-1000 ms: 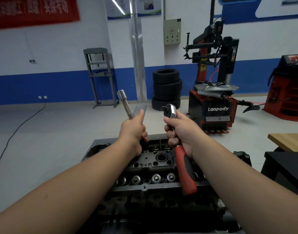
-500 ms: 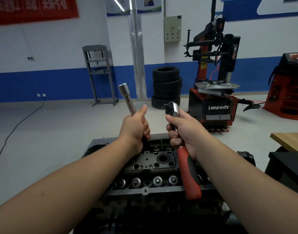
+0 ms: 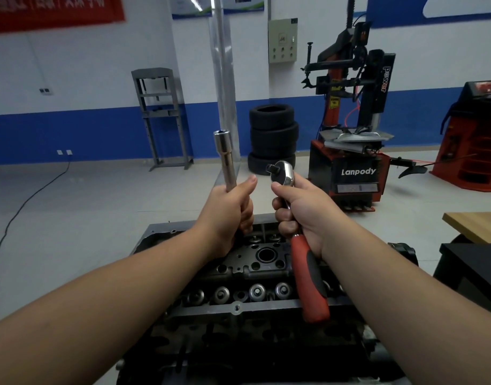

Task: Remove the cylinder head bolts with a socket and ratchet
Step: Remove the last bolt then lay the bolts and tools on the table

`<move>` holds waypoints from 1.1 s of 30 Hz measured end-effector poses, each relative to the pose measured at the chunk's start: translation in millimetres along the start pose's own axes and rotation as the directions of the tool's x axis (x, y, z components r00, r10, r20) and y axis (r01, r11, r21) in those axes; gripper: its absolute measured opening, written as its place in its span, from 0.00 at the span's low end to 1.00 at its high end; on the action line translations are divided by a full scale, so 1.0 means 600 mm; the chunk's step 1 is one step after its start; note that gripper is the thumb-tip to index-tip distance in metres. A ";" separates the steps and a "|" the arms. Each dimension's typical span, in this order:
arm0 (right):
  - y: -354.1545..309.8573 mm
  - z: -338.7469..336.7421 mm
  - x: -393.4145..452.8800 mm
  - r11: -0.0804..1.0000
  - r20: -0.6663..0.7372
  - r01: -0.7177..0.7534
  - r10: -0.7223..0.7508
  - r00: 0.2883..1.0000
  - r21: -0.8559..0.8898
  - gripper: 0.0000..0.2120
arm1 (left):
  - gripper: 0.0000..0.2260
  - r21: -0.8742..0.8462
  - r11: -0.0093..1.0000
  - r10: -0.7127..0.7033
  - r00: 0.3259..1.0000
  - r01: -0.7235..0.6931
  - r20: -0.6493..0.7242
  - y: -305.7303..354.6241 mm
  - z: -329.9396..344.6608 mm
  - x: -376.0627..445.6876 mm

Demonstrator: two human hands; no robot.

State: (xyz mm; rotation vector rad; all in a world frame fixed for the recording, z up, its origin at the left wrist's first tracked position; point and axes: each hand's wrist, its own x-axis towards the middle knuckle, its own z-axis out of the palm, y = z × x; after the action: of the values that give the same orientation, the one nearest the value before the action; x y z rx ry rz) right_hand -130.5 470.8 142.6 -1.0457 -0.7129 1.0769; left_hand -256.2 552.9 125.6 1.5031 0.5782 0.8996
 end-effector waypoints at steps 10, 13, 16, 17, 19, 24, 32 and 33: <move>-0.002 0.001 -0.002 1.000 0.013 0.005 -0.005 1.000 0.001 0.11 | 0.25 0.015 1.000 0.014 1.000 -0.014 -0.008 0.000 0.007 0.005; 0.000 0.002 -0.004 1.000 0.013 -0.006 0.006 1.000 -0.006 0.10 | 0.25 0.016 0.999 -0.033 0.999 0.033 -0.012 0.002 -0.003 0.004; 0.000 0.004 -0.005 0.999 0.002 -0.015 0.015 1.000 -0.029 0.08 | 0.27 -0.012 0.998 -0.066 0.995 0.065 -0.076 0.003 -0.011 0.008; 0.001 0.004 -0.005 0.999 -0.001 -0.019 0.019 1.000 -0.034 0.07 | 0.27 -0.039 0.997 -0.072 0.993 0.069 -0.096 0.002 -0.010 0.007; 0.001 0.004 -0.004 0.999 -0.009 -0.026 0.026 1.000 -0.034 0.07 | 0.26 -0.139 0.988 -0.090 0.988 0.073 -0.124 0.005 -0.006 0.008; -0.001 -0.001 -0.003 0.999 -0.039 -0.047 0.046 0.998 -0.027 0.04 | 0.22 -0.232 0.943 -0.255 0.966 0.240 -0.034 0.065 -0.054 0.037; -0.001 0.001 -0.003 0.999 -0.032 -0.038 0.037 0.999 -0.034 0.05 | 0.18 0.662 0.686 -0.560 0.800 0.301 0.217 0.076 -0.095 0.028; -0.001 0.001 -0.003 0.999 -0.034 -0.037 0.036 0.999 -0.035 0.05 | 0.19 0.700 0.654 -0.585 0.778 0.286 0.228 0.070 -0.091 0.026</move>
State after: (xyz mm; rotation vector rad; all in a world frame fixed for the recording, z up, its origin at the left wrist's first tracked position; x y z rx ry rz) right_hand -131.4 469.0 143.5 -1.1089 -0.6907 1.0790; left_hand -297.4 591.2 168.1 1.9622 0.9223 -0.0861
